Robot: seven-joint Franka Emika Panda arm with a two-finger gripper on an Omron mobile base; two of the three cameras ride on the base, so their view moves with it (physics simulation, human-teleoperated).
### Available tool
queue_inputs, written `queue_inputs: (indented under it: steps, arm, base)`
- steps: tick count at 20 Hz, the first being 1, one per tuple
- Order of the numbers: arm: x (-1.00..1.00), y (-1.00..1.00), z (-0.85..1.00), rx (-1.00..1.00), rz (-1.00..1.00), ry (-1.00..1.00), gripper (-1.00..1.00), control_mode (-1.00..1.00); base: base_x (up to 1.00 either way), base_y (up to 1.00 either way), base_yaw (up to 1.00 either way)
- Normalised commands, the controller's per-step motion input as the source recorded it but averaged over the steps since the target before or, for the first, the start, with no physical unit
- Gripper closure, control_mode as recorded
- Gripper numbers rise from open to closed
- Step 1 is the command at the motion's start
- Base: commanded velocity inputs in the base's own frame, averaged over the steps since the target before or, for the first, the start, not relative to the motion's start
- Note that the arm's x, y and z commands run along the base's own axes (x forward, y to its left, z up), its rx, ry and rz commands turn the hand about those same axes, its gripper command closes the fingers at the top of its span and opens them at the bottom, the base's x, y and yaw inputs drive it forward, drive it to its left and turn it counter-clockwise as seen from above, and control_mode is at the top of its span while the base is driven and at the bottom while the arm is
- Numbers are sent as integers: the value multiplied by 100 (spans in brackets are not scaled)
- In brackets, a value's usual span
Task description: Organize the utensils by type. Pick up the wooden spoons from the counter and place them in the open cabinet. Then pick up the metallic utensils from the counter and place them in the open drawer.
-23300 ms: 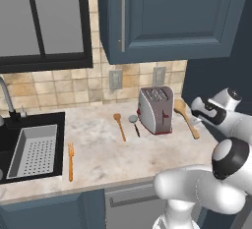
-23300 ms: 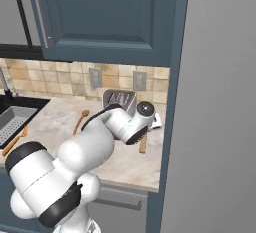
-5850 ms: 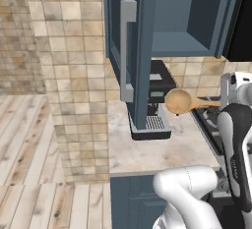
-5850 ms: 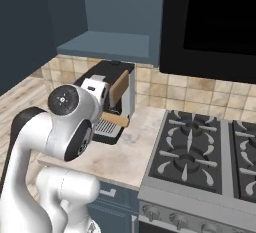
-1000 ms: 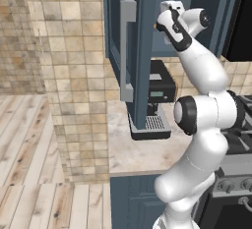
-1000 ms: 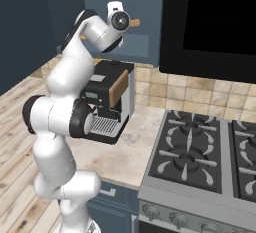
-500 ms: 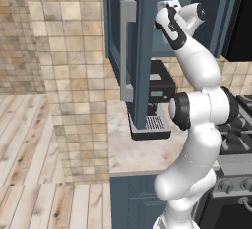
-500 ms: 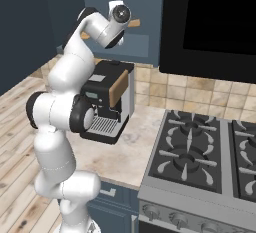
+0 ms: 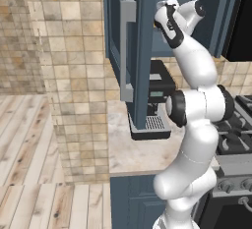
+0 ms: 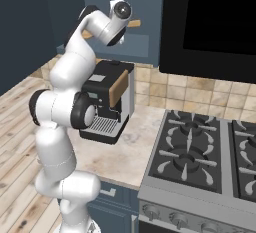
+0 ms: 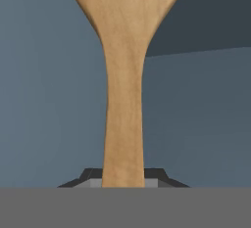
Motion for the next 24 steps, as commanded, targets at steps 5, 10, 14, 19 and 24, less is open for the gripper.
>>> queue_inputs:
  steps: [5,10,14,19,24]
  arm:
    - [20,10,-29,0,0,0,-100,-100]
    - [18,1,-27,0,0,1,-100,-100]
    - [15,0,-26,0,0,6,-100,-100]
    - [2,0,-29,0,0,7,-100,-100]
    - [-19,0,-26,0,0,0,-100,-100]
  base:
    - [0,0,0]
    - [0,0,0]
    - [0,0,0]
    - [0,0,0]
    - [0,0,0]
